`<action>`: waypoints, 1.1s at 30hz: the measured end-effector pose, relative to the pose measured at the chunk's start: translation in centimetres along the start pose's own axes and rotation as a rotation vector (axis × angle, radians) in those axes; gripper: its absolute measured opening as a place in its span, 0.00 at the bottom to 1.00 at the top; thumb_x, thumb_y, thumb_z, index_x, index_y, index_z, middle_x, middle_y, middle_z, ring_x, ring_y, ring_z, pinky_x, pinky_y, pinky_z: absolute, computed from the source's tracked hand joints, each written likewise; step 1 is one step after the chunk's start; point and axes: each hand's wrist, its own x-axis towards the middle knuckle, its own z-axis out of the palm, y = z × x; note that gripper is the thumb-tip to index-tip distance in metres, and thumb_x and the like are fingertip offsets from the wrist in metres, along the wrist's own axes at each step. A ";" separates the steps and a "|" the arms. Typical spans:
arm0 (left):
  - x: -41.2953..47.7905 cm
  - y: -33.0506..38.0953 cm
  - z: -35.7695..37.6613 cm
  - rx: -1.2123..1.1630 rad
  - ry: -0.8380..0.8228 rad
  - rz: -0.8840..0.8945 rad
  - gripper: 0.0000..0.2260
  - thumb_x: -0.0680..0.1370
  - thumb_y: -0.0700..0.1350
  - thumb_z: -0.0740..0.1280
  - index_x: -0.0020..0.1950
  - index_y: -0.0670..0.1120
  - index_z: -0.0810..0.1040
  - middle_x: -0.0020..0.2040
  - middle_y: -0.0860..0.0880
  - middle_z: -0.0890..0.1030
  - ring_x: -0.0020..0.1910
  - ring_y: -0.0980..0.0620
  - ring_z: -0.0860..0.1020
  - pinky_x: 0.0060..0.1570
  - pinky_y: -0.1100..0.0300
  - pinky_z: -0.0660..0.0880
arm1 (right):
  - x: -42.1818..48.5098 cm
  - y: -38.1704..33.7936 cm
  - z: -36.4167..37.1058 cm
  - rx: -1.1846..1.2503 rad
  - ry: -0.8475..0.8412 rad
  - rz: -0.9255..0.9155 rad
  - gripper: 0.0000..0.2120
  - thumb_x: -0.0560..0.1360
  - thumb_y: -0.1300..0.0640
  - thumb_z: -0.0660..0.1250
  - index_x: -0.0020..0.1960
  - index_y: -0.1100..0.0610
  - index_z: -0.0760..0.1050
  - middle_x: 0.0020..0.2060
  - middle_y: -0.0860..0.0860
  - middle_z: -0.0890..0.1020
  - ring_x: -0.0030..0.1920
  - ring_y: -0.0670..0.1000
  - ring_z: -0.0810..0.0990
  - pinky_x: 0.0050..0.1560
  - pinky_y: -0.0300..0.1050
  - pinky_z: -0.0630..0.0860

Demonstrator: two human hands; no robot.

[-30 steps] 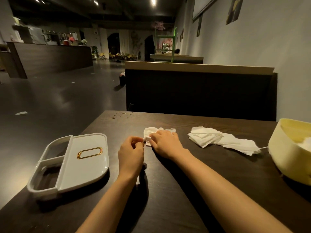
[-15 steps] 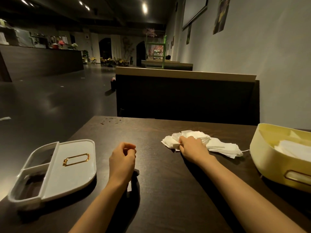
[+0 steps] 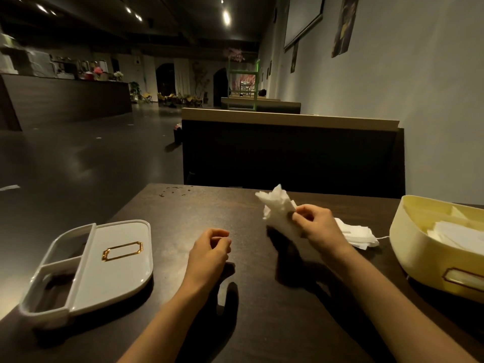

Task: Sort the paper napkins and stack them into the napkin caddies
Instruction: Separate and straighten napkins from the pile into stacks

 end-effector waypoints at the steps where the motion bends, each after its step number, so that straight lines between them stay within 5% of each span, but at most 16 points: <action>1: -0.1 0.1 0.2 -0.053 -0.011 -0.035 0.05 0.80 0.43 0.60 0.54 0.47 0.73 0.55 0.44 0.77 0.54 0.49 0.77 0.43 0.63 0.74 | -0.7 -0.9 -0.4 0.237 -0.033 0.074 0.04 0.76 0.61 0.64 0.49 0.59 0.77 0.41 0.53 0.80 0.45 0.51 0.78 0.39 0.41 0.75; 4: -0.6 0.5 0.7 -0.344 -0.105 -0.240 0.14 0.80 0.50 0.60 0.58 0.42 0.72 0.58 0.41 0.77 0.56 0.46 0.77 0.53 0.55 0.76 | -2.3 -2.6 -1.4 0.709 -0.154 0.220 0.11 0.73 0.58 0.64 0.53 0.60 0.77 0.44 0.55 0.83 0.47 0.53 0.82 0.42 0.45 0.81; 8: -1.8 1.5 1.3 -0.709 -0.426 -0.542 0.37 0.73 0.66 0.58 0.63 0.34 0.69 0.61 0.33 0.75 0.59 0.38 0.77 0.61 0.48 0.73 | -3.8 -3.7 -0.8 0.971 -0.197 0.278 0.10 0.78 0.58 0.59 0.54 0.60 0.77 0.38 0.54 0.84 0.38 0.49 0.84 0.37 0.43 0.82; 11: -2.3 1.5 1.3 -0.853 -0.577 -0.462 0.43 0.67 0.73 0.60 0.65 0.38 0.72 0.62 0.35 0.76 0.61 0.40 0.76 0.63 0.47 0.72 | -4.8 -3.8 0.8 1.041 -0.245 0.358 0.11 0.79 0.58 0.57 0.52 0.63 0.76 0.37 0.57 0.83 0.35 0.50 0.83 0.35 0.42 0.82; 14: -2.4 1.5 1.2 -0.900 -0.643 -0.302 0.49 0.56 0.69 0.74 0.68 0.42 0.69 0.63 0.38 0.77 0.63 0.42 0.76 0.59 0.50 0.76 | -5.6 -3.6 1.7 1.038 -0.235 0.445 0.13 0.72 0.56 0.63 0.52 0.63 0.78 0.41 0.59 0.83 0.41 0.54 0.82 0.44 0.49 0.81; 17: -2.7 1.3 1.5 -0.815 -0.602 -0.235 0.50 0.51 0.63 0.79 0.68 0.45 0.67 0.62 0.42 0.79 0.62 0.45 0.77 0.59 0.52 0.76 | -5.8 -3.4 1.9 1.071 -0.169 0.525 0.11 0.76 0.58 0.61 0.53 0.63 0.77 0.43 0.60 0.83 0.45 0.56 0.80 0.52 0.52 0.77; 20: -3.1 1.7 2.1 -0.687 -0.498 -0.165 0.44 0.53 0.59 0.81 0.65 0.47 0.69 0.57 0.47 0.82 0.59 0.49 0.79 0.58 0.56 0.75 | -5.7 -3.0 2.0 1.070 -0.135 0.568 0.11 0.77 0.60 0.61 0.56 0.63 0.76 0.46 0.61 0.82 0.49 0.58 0.80 0.57 0.53 0.75; 24: -2.6 1.1 2.4 -0.671 -0.239 -0.225 0.20 0.73 0.48 0.68 0.63 0.42 0.73 0.55 0.41 0.82 0.55 0.45 0.80 0.47 0.56 0.77 | -6.1 -3.0 2.3 0.890 -0.228 0.538 0.11 0.78 0.58 0.60 0.52 0.62 0.78 0.45 0.60 0.80 0.51 0.59 0.76 0.62 0.57 0.72; 29: -2.3 0.8 2.0 -0.630 -0.135 -0.210 0.12 0.78 0.45 0.65 0.60 0.43 0.75 0.54 0.41 0.81 0.52 0.42 0.81 0.42 0.55 0.79 | -6.2 -3.3 2.7 0.611 -0.297 0.468 0.10 0.78 0.53 0.59 0.53 0.57 0.75 0.49 0.58 0.78 0.48 0.57 0.78 0.51 0.51 0.77; 33: -2.2 0.6 2.2 -0.544 -0.105 -0.181 0.11 0.79 0.43 0.63 0.59 0.42 0.75 0.53 0.41 0.82 0.50 0.43 0.82 0.40 0.55 0.80 | -6.6 -3.4 3.5 0.533 -0.367 0.422 0.21 0.70 0.40 0.67 0.56 0.52 0.72 0.51 0.57 0.81 0.50 0.57 0.81 0.50 0.51 0.79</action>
